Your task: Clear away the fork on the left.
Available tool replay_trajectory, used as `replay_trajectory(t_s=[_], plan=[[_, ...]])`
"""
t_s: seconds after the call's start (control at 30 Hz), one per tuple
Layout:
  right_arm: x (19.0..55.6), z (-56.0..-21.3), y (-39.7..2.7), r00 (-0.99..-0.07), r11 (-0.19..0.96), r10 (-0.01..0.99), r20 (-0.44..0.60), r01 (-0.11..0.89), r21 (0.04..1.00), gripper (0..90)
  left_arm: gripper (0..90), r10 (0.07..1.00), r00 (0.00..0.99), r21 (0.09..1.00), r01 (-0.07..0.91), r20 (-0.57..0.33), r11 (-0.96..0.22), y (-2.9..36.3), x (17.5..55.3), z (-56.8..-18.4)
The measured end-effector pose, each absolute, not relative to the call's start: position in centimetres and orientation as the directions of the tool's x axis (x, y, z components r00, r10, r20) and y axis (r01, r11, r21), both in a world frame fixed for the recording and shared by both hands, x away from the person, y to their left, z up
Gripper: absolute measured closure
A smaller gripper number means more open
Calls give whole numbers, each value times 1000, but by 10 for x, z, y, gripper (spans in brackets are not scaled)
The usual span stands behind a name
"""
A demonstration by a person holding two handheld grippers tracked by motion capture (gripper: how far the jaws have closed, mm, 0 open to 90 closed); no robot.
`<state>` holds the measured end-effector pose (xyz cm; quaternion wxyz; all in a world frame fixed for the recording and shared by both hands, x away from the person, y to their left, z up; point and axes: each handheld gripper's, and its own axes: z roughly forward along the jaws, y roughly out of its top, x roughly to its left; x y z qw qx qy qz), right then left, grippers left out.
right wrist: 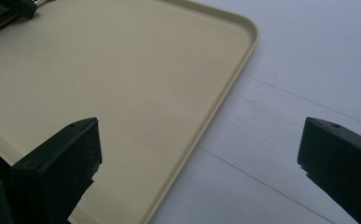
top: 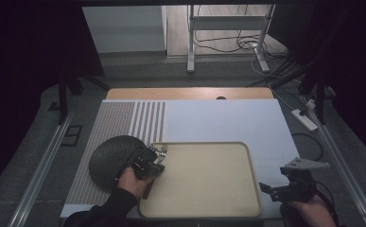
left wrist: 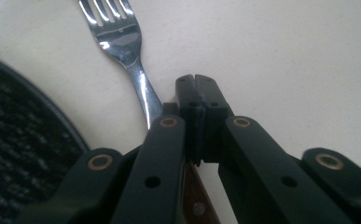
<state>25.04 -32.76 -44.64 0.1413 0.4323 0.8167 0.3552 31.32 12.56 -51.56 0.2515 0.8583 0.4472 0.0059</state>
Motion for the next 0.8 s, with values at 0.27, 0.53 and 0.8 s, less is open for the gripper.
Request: replay_trajectory(t_s=[0.27, 0.53, 0.8], plan=[[250, -446, -328, -586, 373, 807, 77, 606, 702, 1, 889, 781, 582, 426, 780, -226, -458, 132, 314, -515], [250, -446, -327, -587, 374, 806, 77, 606, 702, 1, 856, 778, 589, 432, 773, -219, -464, 132, 313, -514], [250, -446, -327, -588, 375, 805, 76, 604, 703, 1, 792, 768, 602, 460, 758, -220, -463, 132, 310, -509]])
